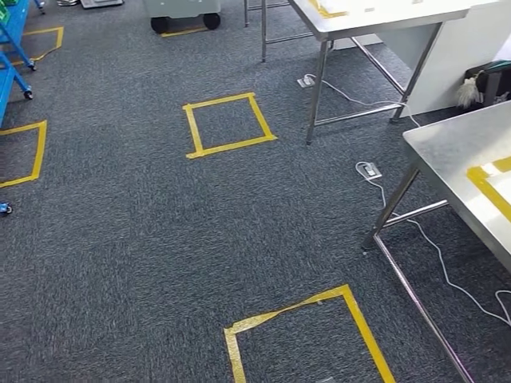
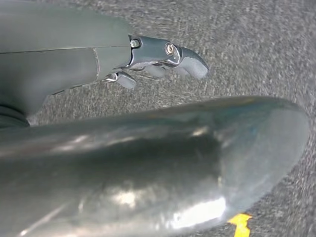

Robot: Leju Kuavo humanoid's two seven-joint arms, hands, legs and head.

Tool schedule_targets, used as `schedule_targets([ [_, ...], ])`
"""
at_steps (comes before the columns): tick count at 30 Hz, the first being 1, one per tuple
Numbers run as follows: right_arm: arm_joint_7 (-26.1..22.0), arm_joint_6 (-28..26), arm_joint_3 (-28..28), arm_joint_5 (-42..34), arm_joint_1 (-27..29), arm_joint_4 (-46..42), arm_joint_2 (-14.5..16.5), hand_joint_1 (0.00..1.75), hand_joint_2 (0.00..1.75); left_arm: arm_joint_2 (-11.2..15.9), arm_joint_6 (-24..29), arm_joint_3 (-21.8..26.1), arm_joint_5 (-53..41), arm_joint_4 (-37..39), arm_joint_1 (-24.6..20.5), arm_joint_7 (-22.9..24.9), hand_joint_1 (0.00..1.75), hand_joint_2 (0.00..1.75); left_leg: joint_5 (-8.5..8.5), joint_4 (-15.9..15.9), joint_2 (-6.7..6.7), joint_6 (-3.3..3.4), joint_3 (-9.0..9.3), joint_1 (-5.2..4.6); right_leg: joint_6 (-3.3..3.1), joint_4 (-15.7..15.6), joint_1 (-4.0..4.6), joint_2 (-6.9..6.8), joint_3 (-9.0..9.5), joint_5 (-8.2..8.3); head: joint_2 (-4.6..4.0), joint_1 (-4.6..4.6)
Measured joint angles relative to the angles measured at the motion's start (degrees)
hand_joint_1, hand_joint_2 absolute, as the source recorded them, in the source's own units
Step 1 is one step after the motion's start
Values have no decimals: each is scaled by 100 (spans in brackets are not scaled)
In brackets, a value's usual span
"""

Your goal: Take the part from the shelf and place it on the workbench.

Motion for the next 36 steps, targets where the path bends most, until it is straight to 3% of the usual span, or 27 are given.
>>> schedule_targets([
  [1,-8,-1,1,2,-6,2,0,0,0,-3,4,2,13,-3,-4,0,0,0,-5,-171,66,45,105,-15,32,21,12,-56,-1,-1,0,-3],
  [3,-30,-10,5,13,-22,4,1,0,0,-7,8,5,42,-7,11,2,0,0,-6,-226,-11,157,85,-31,98,34,16,-148,14,2,0,-2],
  [4,-42,-20,11,21,-30,4,1,0,0,-9,9,6,54,-7,19,2,0,0,5,-239,-62,204,69,-26,133,62,6,-97,2,-31,0,-2],
  [6,-59,-41,29,38,-30,4,1,0,0,-8,9,7,78,-16,14,3,0,0,50,-263,-184,286,35,-8,191,428,-24,207,-174,-275,0,33],
  [8,-64,-55,39,45,-16,8,1,0,0,-3,9,8,92,-31,0,4,0,0,83,-262,-323,336,-20,-15,213,1249,-46,516,-556,-660,0,67],
  [9,-64,-59,40,47,-12,9,1,0,0,-4,9,9,95,-36,-1,4,0,0,99,-261,-399,349,-42,-22,214,1621,-49,569,-737,-784,0,69],
  [10,-67,-62,40,49,-9,10,1,0,0,-5,9,9,97,-38,5,5,0,0,113,-259,-477,351,-58,-27,210,1808,-49,590,-836,-803,0,72],
  [11,-72,-63,40,52,-9,11,1,0,0,-7,10,9,101,-39,12,5,0,0,127,-257,-559,344,-67,-29,203,1753,-50,603,-818,-703,0,74],
  [12,-78,-63,41,56,-10,11,1,0,0,-8,10,9,104,-40,18,5,0,0,141,-254,-647,331,-70,-26,194,1465,-56,631,-684,-508,0,75],
  [14,-93,-65,46,67,-16,12,2,0,0,-8,10,9,116,-46,18,5,0,0,166,-235,-815,288,-87,-28,190,625,-98,898,-284,-129,0,76],
  [16,-103,-73,58,76,-22,14,3,0,0,-4,7,9,133,-55,7,6,0,0,202,-210,-950,227,-149,-28,180,166,-132,1157,-83,-25,0,69],
  [17,-105,-80,66,79,-21,15,3,0,0,-3,6,9,142,-58,9,6,0,0,228,-204,-1011,187,-192,-21,160,135,-128,1184,-76,-42,0,66],
  [19,-107,-96,79,81,-18,15,3,0,0,-2,5,10,151,-59,33,8,0,0,260,-191,-1074,112,-270,6,86,144,-112,1044,-91,-8,0,66],
  [21,-111,-108,83,80,-17,15,3,0,0,-6,6,11,155,-59,46,12,0,0,71,97,-838,70,-438,-8,15,128,-113,875,-107,37,0,33],
  [23,-113,-113,82,77,5,16,3,0,0,-16,5,11,151,-59,24,14,0,0,-330,803,-518,51,-772,-28,-17,121,-92,682,-130,54,0,-1],
  [25,-101,-114,80,74,26,18,2,0,0,-21,8,11,142,-60,11,15,0,0,-563,1412,-424,44,-1037,-29,-25,123,-63,483,-158,57,0,-4],
  [26,-92,-115,80,73,28,19,1,0,0,-20,9,11,137,-60,19,16,0,0,-525,1441,-410,54,-1023,-33,-26,123,-53,393,-167,58,0,-6],
  [28,-81,-115,79,69,24,20,1,0,0,-16,8,11,127,-62,36,14,0,0,-209,884,-321,100,-666,-55,-26,124,-42,243,-162,56,0,-7],
  [30,-78,-117,78,64,22,20,1,0,0,-13,3,11,114,-65,18,1,0,0,41,121,-65,164,-227,-113,-4,133,-14,116,-156,40,0,-10],
  [31,-77,-119,77,63,23,20,1,0,0,-13,0,11,106,-66,3,-8,0,0,86,-95,21,196,-117,-138,15,139,1,56,-156,31,0,-8],
  [32,-77,-121,77,63,23,21,1,0,0,-13,-1,11,98,-67,-3,-14,0,0,88,-186,47,225,-87,-159,36,141,14,-2,-155,27,0,-7],
  [34,-77,-119,77,63,12,21,0,0,0,-13,-1,11,84,-67,19,-18,0,0,116,-218,-70,290,-108,-152,87,142,11,-66,-148,13,0,-6],
  [36,-79,-107,78,63,5,22,-3,0,0,-9,3,11,72,-70,35,-16,0,0,152,-249,-181,351,-107,-119,152,359,-10,170,-235,-146,0,13],
])
